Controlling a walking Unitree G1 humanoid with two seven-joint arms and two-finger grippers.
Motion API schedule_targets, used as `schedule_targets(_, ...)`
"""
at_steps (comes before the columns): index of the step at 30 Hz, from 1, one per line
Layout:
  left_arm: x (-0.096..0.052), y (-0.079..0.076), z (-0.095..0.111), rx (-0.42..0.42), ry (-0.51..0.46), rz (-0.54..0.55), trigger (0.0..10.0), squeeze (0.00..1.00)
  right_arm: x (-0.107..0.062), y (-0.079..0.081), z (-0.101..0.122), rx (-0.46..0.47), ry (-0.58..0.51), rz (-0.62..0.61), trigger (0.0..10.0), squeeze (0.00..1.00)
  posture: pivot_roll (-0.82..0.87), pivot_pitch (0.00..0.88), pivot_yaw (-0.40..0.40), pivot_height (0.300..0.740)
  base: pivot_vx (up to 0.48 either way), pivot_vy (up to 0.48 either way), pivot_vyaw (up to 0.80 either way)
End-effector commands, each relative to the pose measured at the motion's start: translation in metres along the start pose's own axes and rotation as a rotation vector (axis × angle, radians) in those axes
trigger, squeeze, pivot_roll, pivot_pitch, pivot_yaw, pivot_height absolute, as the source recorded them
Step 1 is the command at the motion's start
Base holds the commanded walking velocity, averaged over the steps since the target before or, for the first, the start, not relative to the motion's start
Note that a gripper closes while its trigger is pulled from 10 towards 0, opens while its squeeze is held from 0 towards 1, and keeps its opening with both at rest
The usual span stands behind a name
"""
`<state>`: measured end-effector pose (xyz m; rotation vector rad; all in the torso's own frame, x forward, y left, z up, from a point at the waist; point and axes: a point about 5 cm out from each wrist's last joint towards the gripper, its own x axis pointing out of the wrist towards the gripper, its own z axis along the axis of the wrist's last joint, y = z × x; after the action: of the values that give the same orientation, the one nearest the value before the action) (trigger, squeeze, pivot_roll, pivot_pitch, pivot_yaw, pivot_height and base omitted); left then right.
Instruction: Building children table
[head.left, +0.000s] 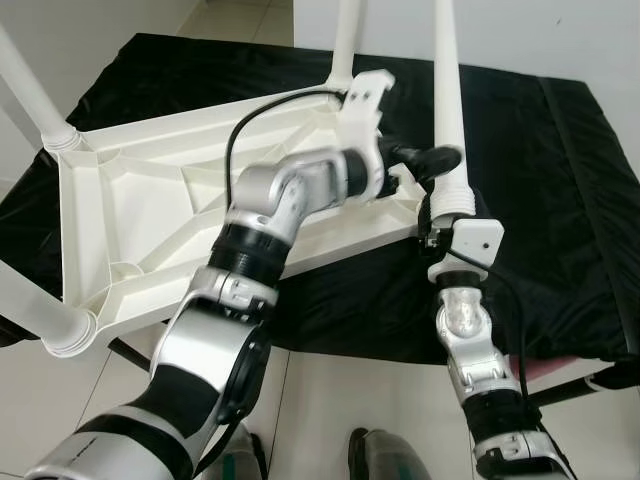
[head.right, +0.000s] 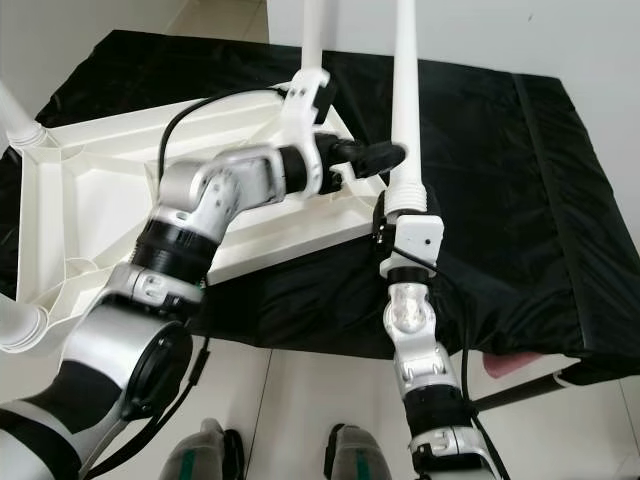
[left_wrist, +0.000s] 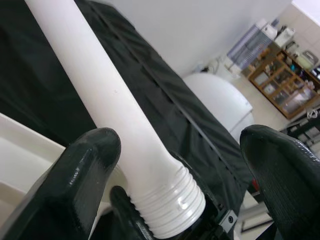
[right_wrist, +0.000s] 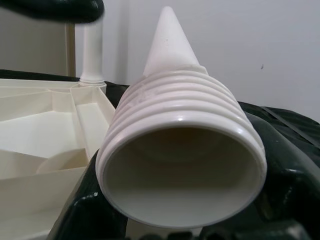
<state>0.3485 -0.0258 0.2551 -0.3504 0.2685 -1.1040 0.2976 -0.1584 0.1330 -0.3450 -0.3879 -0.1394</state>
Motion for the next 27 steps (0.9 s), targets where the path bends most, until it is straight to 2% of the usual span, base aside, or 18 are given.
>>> schedule_targets(1, -0.002, -0.014, -0.003, -0.010, 0.015, -0.318, 10.0, 1.00, 0.000, -0.002, 0.005, -0.006, -0.041, -0.009, 10.0, 0.00, -0.09, 0.082, 0.045, 0.740, 0.000, 0.000, 0.00)
schedule_targets(2, 0.002, -0.013, -0.002, -0.046, 0.021, -0.312, 10.0, 1.00, -0.001, -0.001, 0.006, -0.011, -0.048, -0.001, 10.0, 0.00, -0.10, 0.085, 0.048, 0.740, 0.000, 0.000, 0.00)
schedule_targets(3, 0.007, -0.014, -0.002, -0.071, 0.033, -0.306, 10.0, 0.00, -0.004, 0.002, 0.008, -0.026, -0.064, 0.016, 10.0, 0.00, -0.10, 0.088, 0.053, 0.740, 0.000, 0.000, 0.00)
schedule_targets(6, 0.015, -0.016, -0.003, -0.088, 0.057, -0.299, 10.0, 0.00, -0.007, 0.005, 0.011, -0.051, -0.091, 0.038, 10.0, 0.00, -0.11, 0.093, 0.056, 0.740, 0.000, 0.000, 0.00)
schedule_targets(12, 0.027, -0.017, -0.013, -0.059, 0.129, -0.274, 10.0, 0.00, -0.015, 0.009, 0.020, -0.077, -0.144, 0.066, 10.0, 0.00, -0.13, 0.098, 0.076, 0.740, 0.000, 0.000, 0.00)
schedule_targets(19, 0.031, -0.016, -0.015, -0.026, 0.149, -0.257, 10.0, 0.00, -0.018, 0.009, 0.025, -0.092, -0.168, 0.064, 10.0, 0.00, -0.14, 0.096, 0.087, 0.740, 0.000, 0.000, 0.00)
schedule_targets(27, 0.029, -0.009, -0.011, 0.008, 0.153, -0.207, 10.0, 0.00, -0.018, 0.001, 0.018, -0.109, -0.123, 0.011, 10.0, 0.00, -0.15, 0.094, 0.096, 0.740, 0.000, 0.000, 0.00)
